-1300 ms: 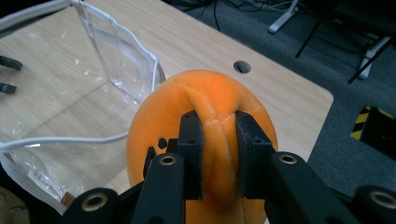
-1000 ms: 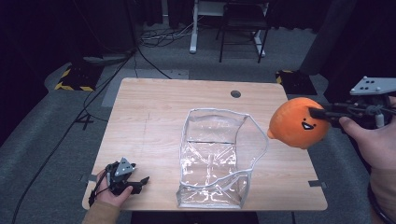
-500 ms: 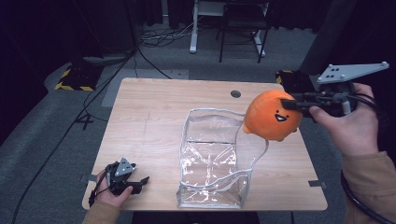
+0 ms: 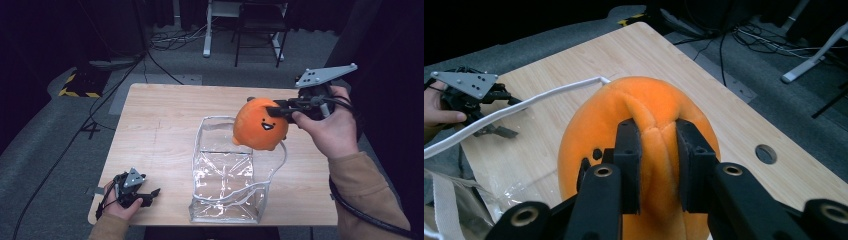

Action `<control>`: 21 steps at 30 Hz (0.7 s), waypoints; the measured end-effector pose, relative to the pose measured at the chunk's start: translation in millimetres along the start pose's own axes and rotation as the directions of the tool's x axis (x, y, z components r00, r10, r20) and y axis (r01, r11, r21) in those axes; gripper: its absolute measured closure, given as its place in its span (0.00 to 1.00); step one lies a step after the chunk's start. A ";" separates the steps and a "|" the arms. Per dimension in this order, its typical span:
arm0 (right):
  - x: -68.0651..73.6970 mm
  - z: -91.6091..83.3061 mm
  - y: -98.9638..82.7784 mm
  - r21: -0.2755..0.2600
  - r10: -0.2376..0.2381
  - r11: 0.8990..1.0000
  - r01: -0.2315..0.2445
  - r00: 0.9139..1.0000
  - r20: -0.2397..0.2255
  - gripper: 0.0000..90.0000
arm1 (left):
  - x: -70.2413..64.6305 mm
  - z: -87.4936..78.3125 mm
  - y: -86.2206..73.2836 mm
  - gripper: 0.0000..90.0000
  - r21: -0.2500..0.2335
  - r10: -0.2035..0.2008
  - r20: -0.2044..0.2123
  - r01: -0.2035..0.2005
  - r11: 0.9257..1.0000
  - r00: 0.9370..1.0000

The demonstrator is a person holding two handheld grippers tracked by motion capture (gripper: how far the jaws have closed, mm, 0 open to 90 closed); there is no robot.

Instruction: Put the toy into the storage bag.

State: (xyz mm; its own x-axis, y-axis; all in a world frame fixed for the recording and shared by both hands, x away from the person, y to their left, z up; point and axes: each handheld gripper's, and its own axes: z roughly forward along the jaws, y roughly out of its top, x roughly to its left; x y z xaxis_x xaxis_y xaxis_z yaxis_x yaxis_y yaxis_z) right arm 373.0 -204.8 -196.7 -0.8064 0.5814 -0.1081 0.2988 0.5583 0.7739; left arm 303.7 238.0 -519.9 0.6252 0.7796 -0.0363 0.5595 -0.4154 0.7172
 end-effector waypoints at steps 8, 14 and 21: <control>11.5 40.8 9.8 0.026 -0.006 1.000 0.007 0.999 -0.054 0.82 | 0.0 0.1 0.4 0.27 0.003 0.001 -0.004 -0.001 1.000 1.000; 19.9 68.5 15.1 0.054 -0.021 0.998 0.026 0.996 -0.084 0.82 | 0.2 0.0 0.5 0.27 0.005 0.008 -0.006 -0.008 1.000 1.000; 26.0 96.6 12.1 0.088 -0.022 0.996 0.032 0.993 -0.115 0.82 | 0.0 -0.1 0.4 0.27 0.005 0.008 -0.007 -0.008 1.000 1.000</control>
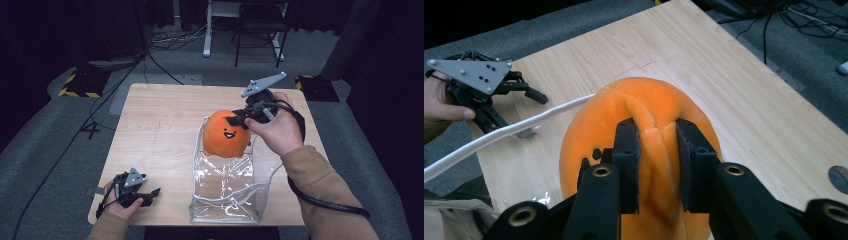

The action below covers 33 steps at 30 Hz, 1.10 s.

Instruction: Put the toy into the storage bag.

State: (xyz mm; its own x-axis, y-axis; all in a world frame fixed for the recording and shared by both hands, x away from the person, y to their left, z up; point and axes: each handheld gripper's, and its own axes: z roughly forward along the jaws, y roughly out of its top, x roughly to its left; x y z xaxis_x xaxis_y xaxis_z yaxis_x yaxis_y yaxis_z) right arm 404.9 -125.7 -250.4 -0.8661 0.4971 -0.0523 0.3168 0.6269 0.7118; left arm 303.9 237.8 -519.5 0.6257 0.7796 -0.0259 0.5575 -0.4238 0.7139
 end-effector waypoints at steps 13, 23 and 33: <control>3.0 45.6 -22.6 0.062 0.029 0.998 -0.026 0.998 -0.053 0.82 | -0.2 -0.1 -0.1 0.28 0.000 0.000 -0.002 0.000 1.000 1.000; 6.5 75.9 -38.8 0.139 0.019 0.990 -0.009 0.997 -0.071 0.79 | -0.2 -0.1 -0.1 0.28 0.000 0.000 -0.002 0.000 1.000 1.000; 6.4 96.4 -48.2 0.203 0.002 0.979 0.016 0.996 -0.090 0.76 | -0.4 0.0 -0.2 0.28 -0.001 -0.004 0.000 0.004 1.000 1.000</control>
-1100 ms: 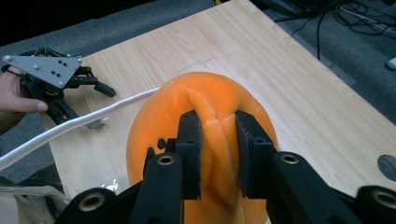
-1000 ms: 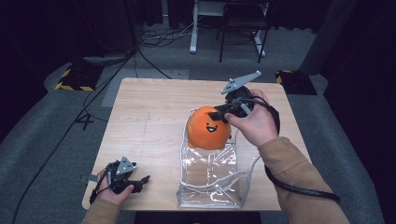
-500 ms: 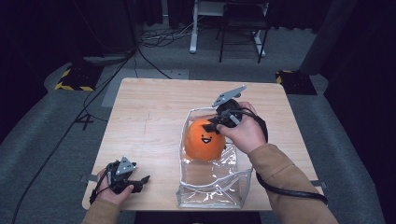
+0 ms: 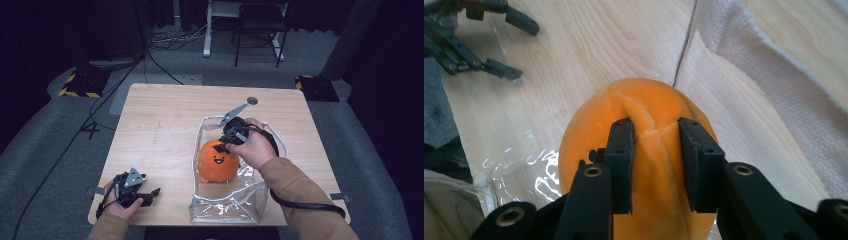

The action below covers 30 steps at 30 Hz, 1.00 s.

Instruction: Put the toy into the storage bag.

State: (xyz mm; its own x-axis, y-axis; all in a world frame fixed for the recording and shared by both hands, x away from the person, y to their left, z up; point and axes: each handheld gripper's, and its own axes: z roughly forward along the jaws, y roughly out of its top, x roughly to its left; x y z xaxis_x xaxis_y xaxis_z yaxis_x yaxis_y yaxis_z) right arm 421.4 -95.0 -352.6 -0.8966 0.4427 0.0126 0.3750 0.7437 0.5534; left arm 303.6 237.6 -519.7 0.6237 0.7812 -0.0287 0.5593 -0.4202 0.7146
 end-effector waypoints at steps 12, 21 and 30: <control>0.0 11.0 -3.3 0.054 -0.002 0.999 0.002 1.000 -0.010 0.73 | 0.0 0.0 0.0 0.28 0.000 0.000 -0.001 0.000 1.000 1.000; -0.7 11.4 -5.4 0.060 0.010 0.998 -0.009 1.000 -0.012 0.67 | 0.0 0.0 0.0 0.28 0.000 0.000 0.000 0.000 1.000 1.000; -0.3 8.4 -9.5 0.059 0.024 0.998 -0.023 1.000 -0.006 0.54 | 0.0 0.0 0.0 0.28 0.000 0.000 0.000 0.000 1.000 1.000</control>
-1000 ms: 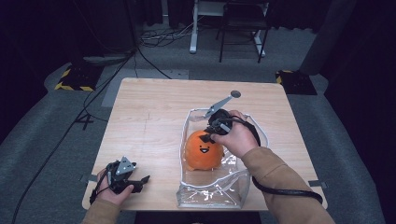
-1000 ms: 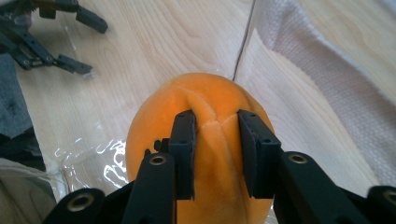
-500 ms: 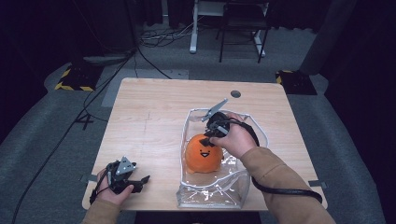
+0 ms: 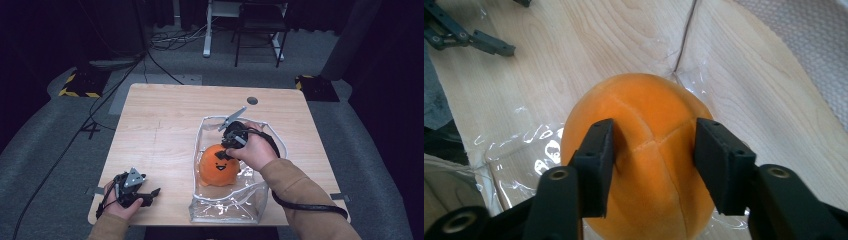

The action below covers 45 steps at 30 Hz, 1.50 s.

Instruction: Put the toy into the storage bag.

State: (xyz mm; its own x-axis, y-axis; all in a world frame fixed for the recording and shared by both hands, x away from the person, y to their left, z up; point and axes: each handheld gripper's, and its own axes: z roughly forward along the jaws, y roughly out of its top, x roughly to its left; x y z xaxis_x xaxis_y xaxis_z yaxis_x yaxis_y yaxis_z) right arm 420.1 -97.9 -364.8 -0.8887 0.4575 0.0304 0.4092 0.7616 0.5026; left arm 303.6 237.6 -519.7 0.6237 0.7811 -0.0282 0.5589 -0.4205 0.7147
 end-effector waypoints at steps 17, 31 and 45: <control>-0.7 -21.1 -6.5 -0.074 0.019 0.997 -0.018 1.000 0.017 0.41 | 0.0 0.0 0.0 0.28 0.000 0.001 0.000 -0.001 1.000 1.000; 4.1 -69.3 -12.2 -0.170 0.030 0.985 -0.020 0.998 0.056 0.41 | 0.1 0.0 0.0 0.28 0.000 0.000 0.001 0.000 1.000 1.000; -1.4 -105.4 -35.9 -0.222 0.068 0.974 -0.045 0.993 0.096 0.40 | 0.2 0.0 0.1 0.28 0.001 0.000 0.002 0.000 1.000 1.000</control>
State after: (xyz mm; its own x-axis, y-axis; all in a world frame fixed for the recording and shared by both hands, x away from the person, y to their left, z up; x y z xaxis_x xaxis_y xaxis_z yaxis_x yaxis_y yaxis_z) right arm 384.8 -174.4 -291.8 -0.8346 0.5506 -0.0187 0.3929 0.6188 0.6802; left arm 303.8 237.7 -519.6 0.6250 0.7801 -0.0294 0.5593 -0.4212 0.7140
